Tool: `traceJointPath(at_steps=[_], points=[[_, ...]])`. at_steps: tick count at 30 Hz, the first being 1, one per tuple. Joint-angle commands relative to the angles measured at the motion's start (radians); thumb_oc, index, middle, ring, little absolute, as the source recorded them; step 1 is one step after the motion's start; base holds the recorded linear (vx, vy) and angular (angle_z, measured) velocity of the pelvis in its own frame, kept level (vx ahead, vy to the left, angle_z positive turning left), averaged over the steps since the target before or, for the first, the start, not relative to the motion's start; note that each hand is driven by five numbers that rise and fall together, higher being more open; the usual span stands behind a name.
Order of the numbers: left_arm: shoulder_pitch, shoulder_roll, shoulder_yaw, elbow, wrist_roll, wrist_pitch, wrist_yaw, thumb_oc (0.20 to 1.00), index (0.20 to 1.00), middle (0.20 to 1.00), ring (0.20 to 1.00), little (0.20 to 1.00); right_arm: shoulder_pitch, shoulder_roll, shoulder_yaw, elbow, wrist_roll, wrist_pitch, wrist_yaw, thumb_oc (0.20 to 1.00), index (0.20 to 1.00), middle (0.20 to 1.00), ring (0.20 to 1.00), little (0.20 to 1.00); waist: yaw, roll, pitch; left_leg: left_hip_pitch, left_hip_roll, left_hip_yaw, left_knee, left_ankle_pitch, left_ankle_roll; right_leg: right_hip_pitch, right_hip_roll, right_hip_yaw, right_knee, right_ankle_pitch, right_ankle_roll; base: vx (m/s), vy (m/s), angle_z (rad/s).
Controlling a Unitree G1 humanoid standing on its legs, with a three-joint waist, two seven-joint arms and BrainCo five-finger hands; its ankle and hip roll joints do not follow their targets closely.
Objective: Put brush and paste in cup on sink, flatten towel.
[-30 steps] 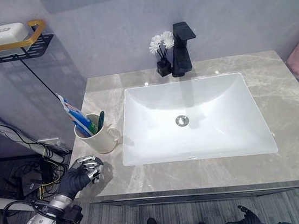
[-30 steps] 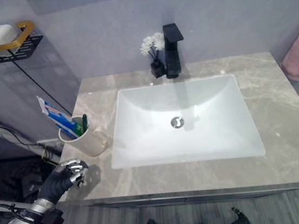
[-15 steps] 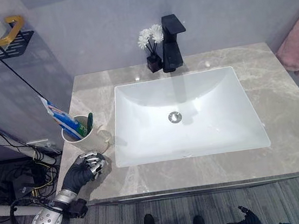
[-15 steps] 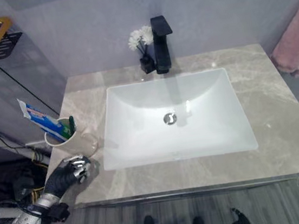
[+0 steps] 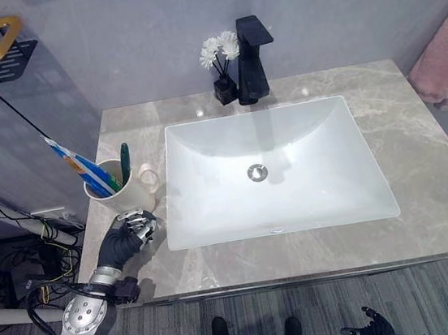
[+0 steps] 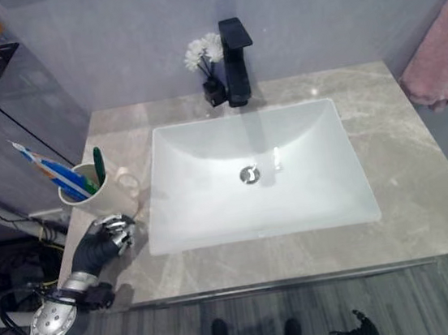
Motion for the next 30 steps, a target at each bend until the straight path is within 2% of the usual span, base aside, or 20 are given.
traceJointPath(at_steps=[1,11,18,27,28,30], points=[[-0.021,-0.029,0.059,0.072,0.05,-0.008,0.034,0.2,0.2,0.2,0.2,0.2,0.0,-0.026,0.017,-0.003,-0.003,0.006,-0.016,1.0,1.0,1.0,1.0,1.0,-0.027,-0.037,-0.007,0.038,0.007,0.01,0.002,-0.034,0.0,-0.027,-0.015,0.053,0.025,0.04,0.014,0.02,-0.001,-0.06],[-0.119,-0.02,0.068,0.148,0.093,-0.005,0.073,0.2,0.2,0.2,0.2,0.2,-0.007,-0.02,0.036,0.014,-0.014,0.017,0.0,1.0,1.0,1.0,1.0,1.0,-0.031,-0.042,-0.01,0.042,0.005,0.021,0.002,-0.041,-0.001,-0.022,-0.014,0.066,0.008,0.045,0.017,0.01,0.002,-0.05],[-0.128,-0.021,0.065,0.142,0.091,-0.003,0.068,0.2,0.2,0.2,0.2,0.2,-0.014,-0.018,0.038,0.022,-0.013,0.019,0.002,1.0,1.0,1.0,1.0,1.0,-0.028,-0.039,-0.013,0.059,0.003,0.016,0.002,-0.046,0.0,-0.004,-0.015,0.063,0.009,0.04,0.017,0.0,0.0,0.0],[-0.108,-0.017,0.058,0.131,0.086,0.004,0.051,0.2,0.2,0.2,0.2,0.2,-0.013,-0.013,0.041,0.033,-0.014,0.022,0.004,1.0,1.0,1.0,1.0,1.0,-0.021,-0.037,-0.018,0.074,0.004,0.011,0.002,-0.049,0.001,0.017,-0.018,0.056,0.008,0.036,0.017,0.0,-0.001,0.0],[-0.039,-0.009,0.069,0.075,0.06,0.001,0.018,0.2,0.2,0.2,0.2,0.2,-0.015,-0.001,0.04,0.042,-0.011,0.019,0.011,1.0,1.0,1.0,1.0,1.0,-0.003,-0.028,-0.015,0.068,0.003,-0.006,0.002,-0.038,-0.002,0.023,-0.018,0.036,0.021,0.03,0.011,-0.06,-0.021,0.0],[-0.024,-0.004,0.082,0.07,0.06,0.005,0.018,0.2,0.2,0.2,0.2,0.2,-0.014,0.0,0.041,0.047,-0.007,0.017,0.008,1.0,1.0,1.0,1.0,1.0,-0.009,-0.027,-0.013,0.061,0.003,-0.017,0.002,-0.032,-0.005,0.022,-0.018,0.021,0.022,0.03,0.01,-0.06,-0.017,0.14]])
